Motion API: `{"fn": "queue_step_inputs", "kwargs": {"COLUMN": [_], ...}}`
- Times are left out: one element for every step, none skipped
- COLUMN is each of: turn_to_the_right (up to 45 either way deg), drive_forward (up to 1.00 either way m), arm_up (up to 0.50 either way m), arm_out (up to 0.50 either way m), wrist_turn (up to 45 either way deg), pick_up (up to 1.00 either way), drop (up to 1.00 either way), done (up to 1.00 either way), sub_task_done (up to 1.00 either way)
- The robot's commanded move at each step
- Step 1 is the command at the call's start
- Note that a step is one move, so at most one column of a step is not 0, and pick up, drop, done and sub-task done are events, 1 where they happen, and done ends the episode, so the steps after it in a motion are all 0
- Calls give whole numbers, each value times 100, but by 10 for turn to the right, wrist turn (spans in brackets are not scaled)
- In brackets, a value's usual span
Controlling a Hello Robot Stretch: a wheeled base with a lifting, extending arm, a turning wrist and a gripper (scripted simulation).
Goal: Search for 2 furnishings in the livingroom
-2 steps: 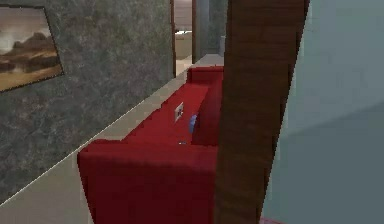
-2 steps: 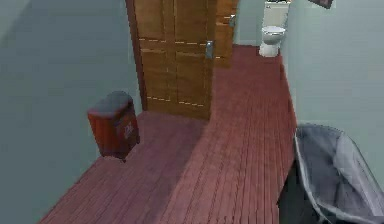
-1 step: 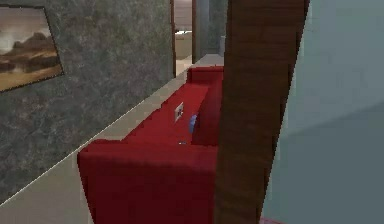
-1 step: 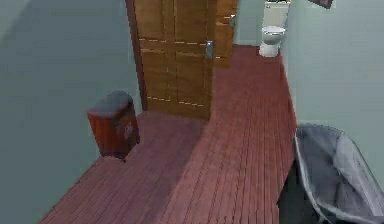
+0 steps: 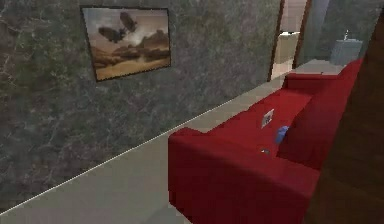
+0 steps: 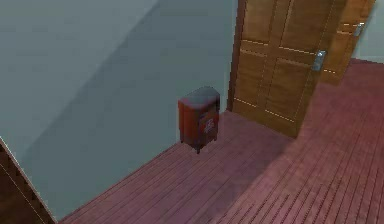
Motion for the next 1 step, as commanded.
{"fn": "queue_step_inputs", "kwargs": {"turn_to_the_right": [0], "drive_forward": [20], "arm_up": [0], "arm_out": [0], "wrist_turn": [0], "pick_up": [0], "drop": [0], "done": [0], "sub_task_done": [0]}}
